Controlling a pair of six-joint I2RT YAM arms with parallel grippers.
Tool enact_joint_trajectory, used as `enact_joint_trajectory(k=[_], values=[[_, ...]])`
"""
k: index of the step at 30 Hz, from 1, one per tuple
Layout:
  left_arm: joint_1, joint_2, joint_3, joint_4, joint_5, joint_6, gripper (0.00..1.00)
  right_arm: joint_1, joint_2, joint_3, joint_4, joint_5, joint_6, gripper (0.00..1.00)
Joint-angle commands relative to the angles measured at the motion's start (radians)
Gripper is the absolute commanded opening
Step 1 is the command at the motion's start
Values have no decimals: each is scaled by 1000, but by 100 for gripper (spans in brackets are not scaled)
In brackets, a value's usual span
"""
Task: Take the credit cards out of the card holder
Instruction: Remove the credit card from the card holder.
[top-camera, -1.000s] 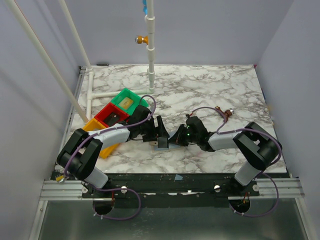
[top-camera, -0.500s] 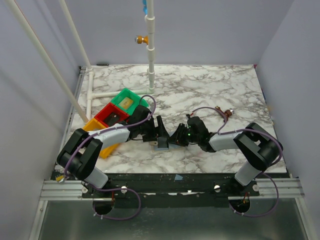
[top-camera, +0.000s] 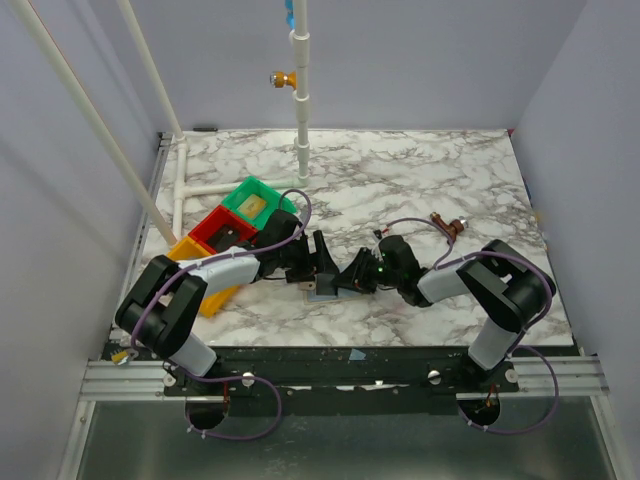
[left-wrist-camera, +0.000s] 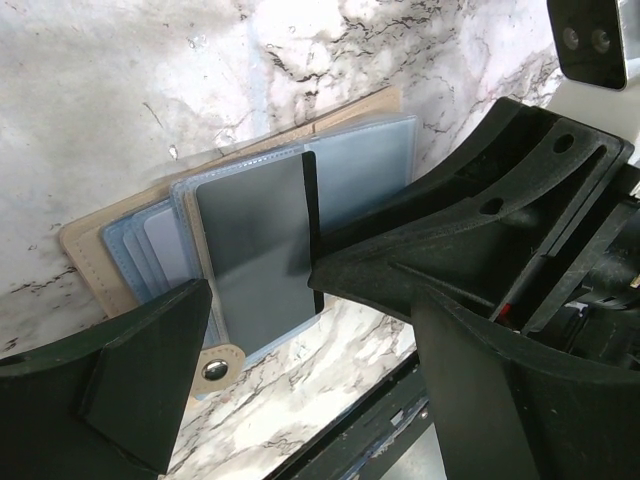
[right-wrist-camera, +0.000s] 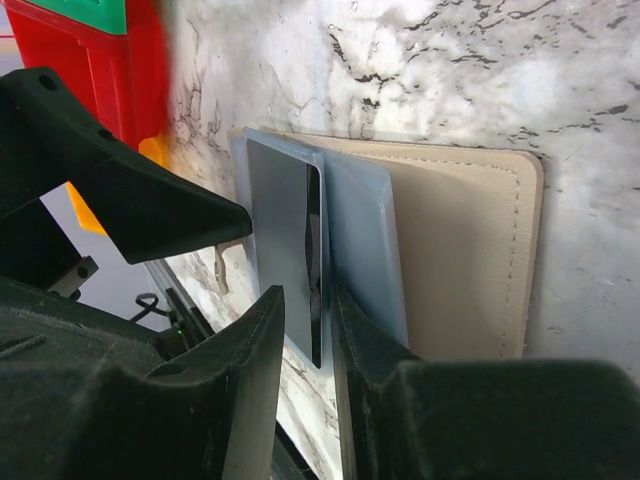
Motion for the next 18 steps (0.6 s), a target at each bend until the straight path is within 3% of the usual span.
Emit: enact_joint_trajectory(k=[1, 11, 18], values=[[-8, 42, -23, 0, -3, 7, 84, -9, 24, -20, 36, -29, 12, 29], [-16, 57, -24, -15, -25, 7, 84, -30, 9, -42, 47, -30, 21, 23], [-16, 62, -25, -17, -27, 8, 84, -39, 34, -52, 93, -57, 38, 12]])
